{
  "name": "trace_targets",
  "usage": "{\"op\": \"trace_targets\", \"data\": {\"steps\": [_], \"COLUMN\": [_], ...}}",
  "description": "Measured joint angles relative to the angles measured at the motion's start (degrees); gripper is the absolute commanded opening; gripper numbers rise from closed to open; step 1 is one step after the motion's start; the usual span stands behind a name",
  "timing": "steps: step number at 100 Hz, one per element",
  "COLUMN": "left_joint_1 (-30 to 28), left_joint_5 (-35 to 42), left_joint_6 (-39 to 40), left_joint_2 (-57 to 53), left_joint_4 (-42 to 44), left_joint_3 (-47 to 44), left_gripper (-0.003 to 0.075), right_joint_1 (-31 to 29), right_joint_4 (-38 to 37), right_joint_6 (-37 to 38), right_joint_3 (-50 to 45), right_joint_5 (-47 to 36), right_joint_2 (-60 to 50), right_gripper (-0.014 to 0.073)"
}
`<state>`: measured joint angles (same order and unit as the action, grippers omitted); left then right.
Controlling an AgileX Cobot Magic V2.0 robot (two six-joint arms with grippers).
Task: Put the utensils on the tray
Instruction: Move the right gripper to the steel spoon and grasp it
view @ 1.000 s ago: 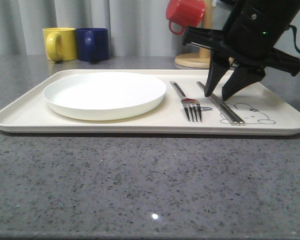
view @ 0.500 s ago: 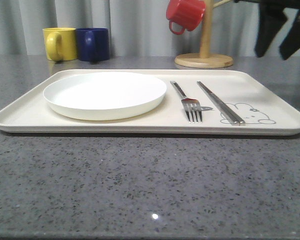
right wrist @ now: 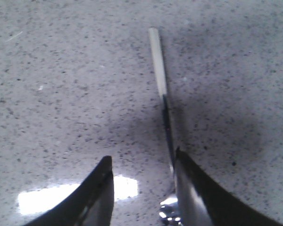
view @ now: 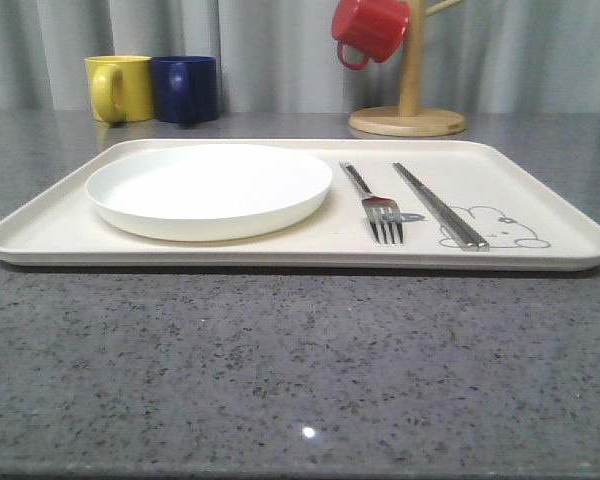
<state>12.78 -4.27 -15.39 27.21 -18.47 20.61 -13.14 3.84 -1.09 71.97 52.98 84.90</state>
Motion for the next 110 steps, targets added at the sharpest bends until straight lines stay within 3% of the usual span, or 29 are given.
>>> {"op": "trace_targets", "data": {"steps": [86, 96, 110], "left_joint_1": [0.00, 0.00, 0.00], "left_joint_5": [0.00, 0.00, 0.00], "left_joint_6": [0.00, 0.00, 0.00], "left_joint_2": [0.00, 0.00, 0.00], "left_joint_4": [0.00, 0.00, 0.00], "left_joint_3": [0.00, 0.00, 0.00], "left_gripper": [-0.0018, -0.0018, -0.0018], "right_joint_1": [-2.97, -2.97, -2.97], "right_joint_4": [1.43, 1.43, 1.43], "right_joint_6": [-3.92, -3.98, -3.98], "right_joint_3": [0.00, 0.00, 0.00], "right_joint_5": [-3.27, -3.27, -3.27], "right_joint_2": [12.04, 12.02, 12.02], "right_gripper": [0.0316, 0.0273, 0.0114]}}
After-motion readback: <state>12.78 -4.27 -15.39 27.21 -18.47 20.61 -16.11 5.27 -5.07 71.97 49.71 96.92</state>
